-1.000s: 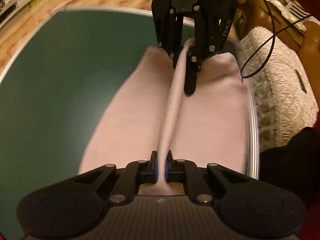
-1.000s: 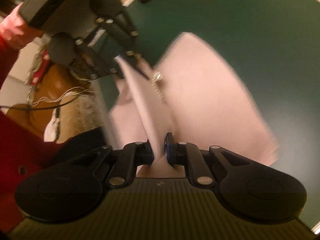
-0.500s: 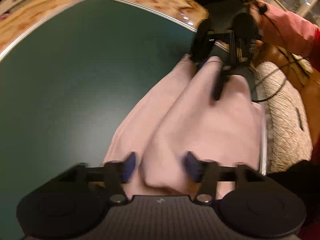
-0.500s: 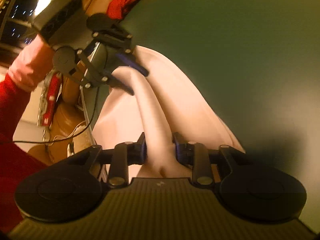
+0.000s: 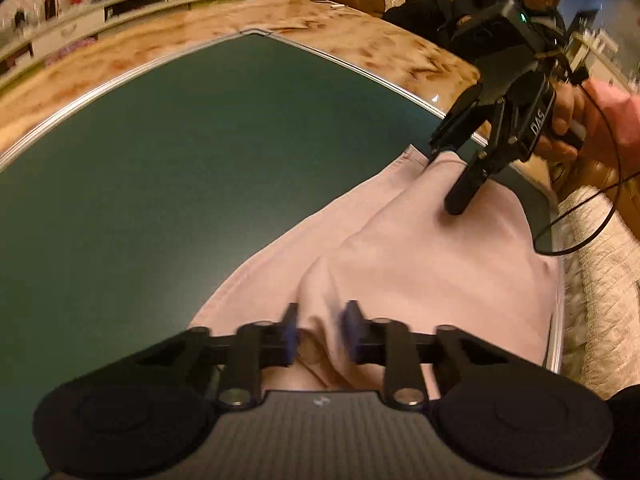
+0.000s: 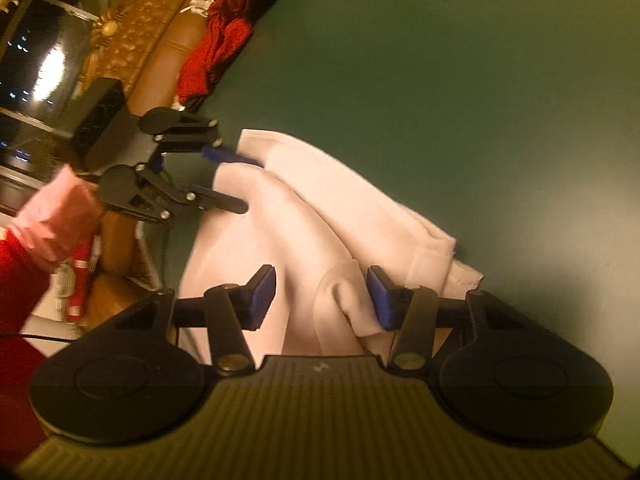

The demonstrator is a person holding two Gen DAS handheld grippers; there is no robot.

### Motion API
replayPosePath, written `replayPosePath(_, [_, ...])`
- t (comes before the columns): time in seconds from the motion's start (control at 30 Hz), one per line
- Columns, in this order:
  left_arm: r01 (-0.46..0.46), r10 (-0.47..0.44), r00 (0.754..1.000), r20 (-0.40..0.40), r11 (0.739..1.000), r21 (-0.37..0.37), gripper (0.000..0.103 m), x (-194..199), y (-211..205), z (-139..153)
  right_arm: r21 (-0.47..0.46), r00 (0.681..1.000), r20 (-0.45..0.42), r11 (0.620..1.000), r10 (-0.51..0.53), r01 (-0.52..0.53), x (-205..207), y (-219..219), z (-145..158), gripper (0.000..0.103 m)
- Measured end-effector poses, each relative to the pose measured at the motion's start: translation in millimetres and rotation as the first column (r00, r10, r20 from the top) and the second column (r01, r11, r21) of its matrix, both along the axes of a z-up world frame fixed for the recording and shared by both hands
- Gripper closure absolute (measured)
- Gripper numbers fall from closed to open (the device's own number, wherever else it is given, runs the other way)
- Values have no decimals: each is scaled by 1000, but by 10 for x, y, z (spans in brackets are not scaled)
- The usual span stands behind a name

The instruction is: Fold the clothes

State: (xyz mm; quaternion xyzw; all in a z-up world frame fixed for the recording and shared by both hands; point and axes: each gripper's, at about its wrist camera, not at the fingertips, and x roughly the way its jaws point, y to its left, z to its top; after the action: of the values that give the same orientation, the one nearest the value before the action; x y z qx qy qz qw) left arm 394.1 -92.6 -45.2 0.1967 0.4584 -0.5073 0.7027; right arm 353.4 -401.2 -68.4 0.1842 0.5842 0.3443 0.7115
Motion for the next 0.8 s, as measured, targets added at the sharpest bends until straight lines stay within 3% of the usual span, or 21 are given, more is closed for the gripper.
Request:
replayPosePath(0.03, [0,-1,999,32,1000,17,94,-80,-29,38,-14,1000,16,1000,-11,12,7,-3,15,45])
replayPosePath(0.13, [-12,7,996,88,999,48,98,-226,-54,137,-47,998,38,998,-43,45,-23,99,48,48])
replayPosePath(0.17, [-20,16,995,94,999,48,98,-242,-44,168,-78,998,52,996,-43,48,-29,158,66,52])
replayPosePath(0.23, [-29,25,994,105,999,36,98,-242,-7,236,-133,996,85,990,-25,36,-63,273,147,76])
replayPosePath(0.3, [-46,42,992,115,998,35,98,-223,20,268,-157,994,111,987,-10,28,-78,377,199,81])
replayPosePath(0.6, [-103,102,988,116,995,9,98,-13,100,173,-195,983,184,980,-10,47,112,476,243,84])
replayPosePath(0.67, [-121,119,985,122,993,10,93,13,100,129,-197,982,188,979,-17,55,159,462,205,82])
replayPosePath(0.73, [-146,140,979,151,989,35,71,-3,107,93,-220,980,198,974,-15,59,175,472,178,72])
replayPosePath(0.8, [-178,165,969,186,982,57,61,-34,131,68,-239,974,225,969,-12,67,149,463,204,62])
